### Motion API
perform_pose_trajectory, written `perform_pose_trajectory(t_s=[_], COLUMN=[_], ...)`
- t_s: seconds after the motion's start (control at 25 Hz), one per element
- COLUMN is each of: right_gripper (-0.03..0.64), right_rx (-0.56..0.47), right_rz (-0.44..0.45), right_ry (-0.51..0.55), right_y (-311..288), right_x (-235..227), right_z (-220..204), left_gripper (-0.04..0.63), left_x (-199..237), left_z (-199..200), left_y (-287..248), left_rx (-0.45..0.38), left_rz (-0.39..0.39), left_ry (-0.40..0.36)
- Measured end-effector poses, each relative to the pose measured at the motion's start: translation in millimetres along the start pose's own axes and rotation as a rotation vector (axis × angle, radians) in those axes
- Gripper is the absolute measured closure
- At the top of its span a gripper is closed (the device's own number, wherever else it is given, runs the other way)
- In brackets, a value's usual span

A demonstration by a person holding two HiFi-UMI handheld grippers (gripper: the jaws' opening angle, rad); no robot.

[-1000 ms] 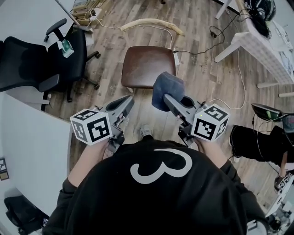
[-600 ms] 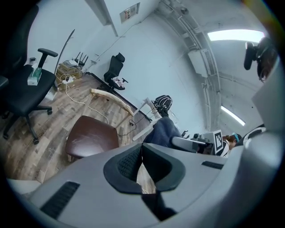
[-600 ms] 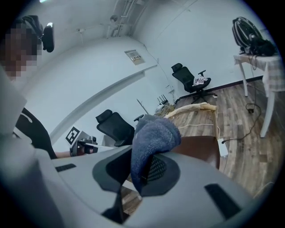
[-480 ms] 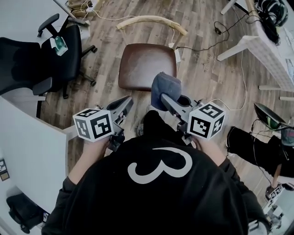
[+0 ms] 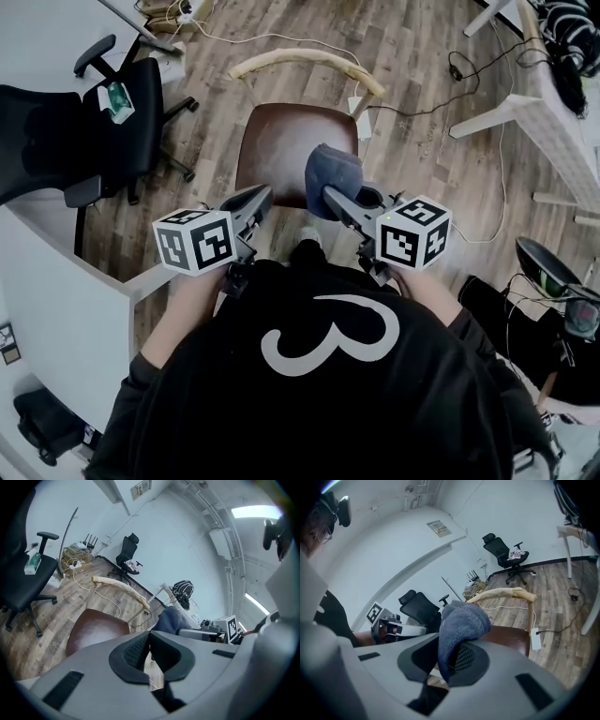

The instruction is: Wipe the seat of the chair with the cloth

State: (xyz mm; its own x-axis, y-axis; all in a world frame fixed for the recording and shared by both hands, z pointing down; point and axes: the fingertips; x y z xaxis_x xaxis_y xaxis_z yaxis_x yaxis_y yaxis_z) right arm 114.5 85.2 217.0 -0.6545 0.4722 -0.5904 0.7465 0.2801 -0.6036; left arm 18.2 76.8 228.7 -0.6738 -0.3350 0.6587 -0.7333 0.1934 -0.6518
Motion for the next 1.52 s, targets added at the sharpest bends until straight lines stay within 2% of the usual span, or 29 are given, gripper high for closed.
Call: perform_pose_trajectory(t_s=[0.2,0.4,0.6,0.76,0.92,1.08,1.2,1.36,1.52], right_gripper=[0.566,0.566,0.566,0.566,0.566,0.566,0.566,0.566,0.566], right_rx=[0.059,0.110,0.194,0.318,0.449,0.561,0.595,0.594,0.600], right_rz=[-0.052,-0.055,-0.088,-0.146,-0.204,-0.229,-0.236,-0.174,-0.140], right_ry=[0.060,0.057,0.080,0.092,0.083,0.082,0.053,-0.032,-0.073], right_y=[-9,-39,-76,-109,-138,-167,-189,-220,-252], right_x=[-30,-53,-80,-113,-141,-155,-161,-153,-154], right_z=[9,11,0,-24,-57,-79,-80,-74,-64], left_gripper=[0.581,0.581,0.581,0.581,0.581,0.581,0.581,0.581,0.581], left_x=[14,49,87,121,153,187,209,234,263], left_z=[15,17,11,6,-12,-22,-26,-40,-48], left_y=[-9,-27,-50,-69,-87,-96,-102,-109,-110], left_rx=[-0.042,-0.013,0.058,0.099,0.181,0.235,0.263,0.348,0.429], left_rz=[0.008,0.044,0.064,0.055,0.043,0.044,0.043,0.049,0.078], left_ry=[0.066,0.104,0.139,0.191,0.242,0.283,0.306,0.305,0.307])
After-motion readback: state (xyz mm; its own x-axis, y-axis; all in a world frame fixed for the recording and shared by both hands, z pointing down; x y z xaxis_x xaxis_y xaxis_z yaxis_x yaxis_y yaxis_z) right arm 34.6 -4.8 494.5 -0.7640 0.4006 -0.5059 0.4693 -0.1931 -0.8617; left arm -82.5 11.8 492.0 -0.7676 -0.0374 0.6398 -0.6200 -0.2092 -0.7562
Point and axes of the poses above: the fingertips, and each gripper's own axes: y backward along the fingers, x to its left, z out of its top, and after that the axes turned 14 degrees about x, right-handed
